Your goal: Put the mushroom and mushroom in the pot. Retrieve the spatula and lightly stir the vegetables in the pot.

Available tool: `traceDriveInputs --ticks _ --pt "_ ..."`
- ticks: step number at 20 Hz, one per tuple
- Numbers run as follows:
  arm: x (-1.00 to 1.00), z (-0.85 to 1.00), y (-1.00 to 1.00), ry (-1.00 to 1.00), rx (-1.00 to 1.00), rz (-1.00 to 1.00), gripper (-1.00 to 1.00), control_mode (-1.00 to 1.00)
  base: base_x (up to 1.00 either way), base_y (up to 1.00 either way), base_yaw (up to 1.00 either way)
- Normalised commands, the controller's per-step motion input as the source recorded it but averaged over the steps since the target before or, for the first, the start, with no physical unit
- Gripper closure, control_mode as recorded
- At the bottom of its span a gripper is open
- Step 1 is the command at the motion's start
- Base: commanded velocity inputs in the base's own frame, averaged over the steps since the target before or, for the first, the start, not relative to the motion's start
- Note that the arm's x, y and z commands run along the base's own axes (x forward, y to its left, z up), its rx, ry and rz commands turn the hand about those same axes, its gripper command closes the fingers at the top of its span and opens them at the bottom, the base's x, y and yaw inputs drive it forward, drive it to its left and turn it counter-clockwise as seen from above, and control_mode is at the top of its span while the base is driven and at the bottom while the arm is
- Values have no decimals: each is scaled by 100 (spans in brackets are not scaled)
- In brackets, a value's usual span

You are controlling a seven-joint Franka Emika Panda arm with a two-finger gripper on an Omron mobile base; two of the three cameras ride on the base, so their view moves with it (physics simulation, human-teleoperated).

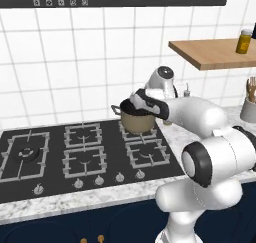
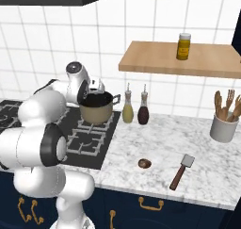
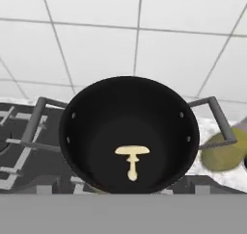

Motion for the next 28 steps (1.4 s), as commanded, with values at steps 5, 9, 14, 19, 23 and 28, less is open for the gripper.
traceDriveInputs --ticks 5,9,14,19,23,28 --pt "-100 1 -56 2 0 -15 -100 -100 0 0 0" --pt "-73 -1 -99 19 0 -25 -100 -100 0 0 0" --pt "-25 -6 -100 30 1 -27 -100 -100 0 0 0" --pt "-32 -37 -100 28 4 -20 -100 -100 0 0 0" --pt "-62 -76 -99 12 5 -4 -100 -100 0 0 0" --pt "-44 -61 -77 1 1 0 -100 -100 0 0 0"
